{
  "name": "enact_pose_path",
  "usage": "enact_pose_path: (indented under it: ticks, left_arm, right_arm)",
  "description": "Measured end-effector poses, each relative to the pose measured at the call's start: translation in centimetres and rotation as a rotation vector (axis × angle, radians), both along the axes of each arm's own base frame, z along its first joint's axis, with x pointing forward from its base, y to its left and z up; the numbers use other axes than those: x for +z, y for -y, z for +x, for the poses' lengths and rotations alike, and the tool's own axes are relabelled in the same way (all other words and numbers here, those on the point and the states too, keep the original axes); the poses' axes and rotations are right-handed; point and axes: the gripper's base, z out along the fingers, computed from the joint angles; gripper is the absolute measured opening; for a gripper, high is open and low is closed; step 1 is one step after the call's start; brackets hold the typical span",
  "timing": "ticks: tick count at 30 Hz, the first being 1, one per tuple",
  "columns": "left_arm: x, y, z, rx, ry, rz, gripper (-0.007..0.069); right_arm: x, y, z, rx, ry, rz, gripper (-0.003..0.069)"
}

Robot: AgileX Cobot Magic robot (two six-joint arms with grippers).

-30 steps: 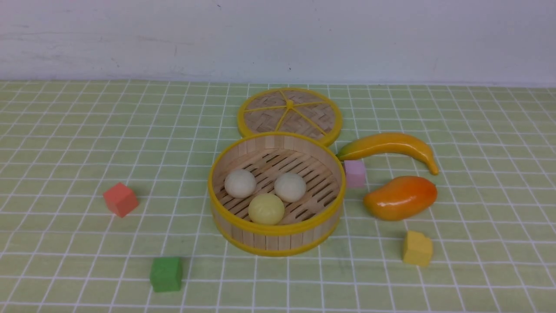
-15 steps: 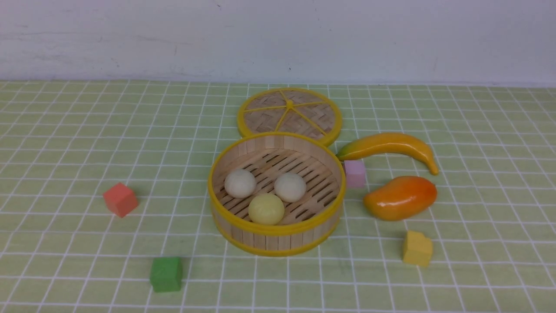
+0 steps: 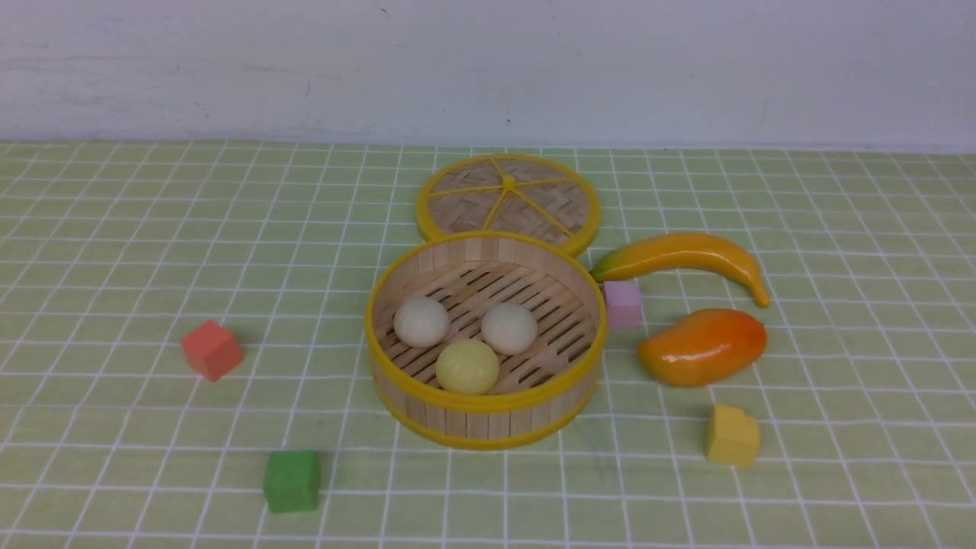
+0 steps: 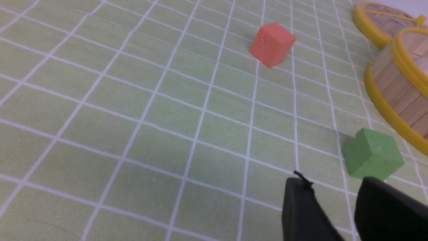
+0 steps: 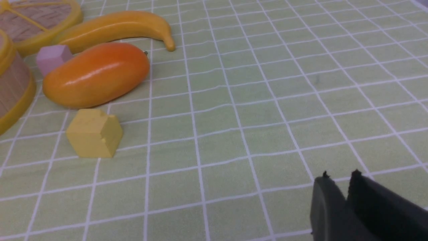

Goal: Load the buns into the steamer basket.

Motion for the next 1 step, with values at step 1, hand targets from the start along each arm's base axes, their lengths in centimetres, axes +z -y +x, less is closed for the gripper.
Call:
enact_pose_path:
  ticks: [1]
  left_arm:
    - [0.00,0.00,0.00,0.000,0.000,0.000,0.0237]
  right_arm:
    - [0.00,0.00,0.00,0.000,0.000,0.000,0.0097]
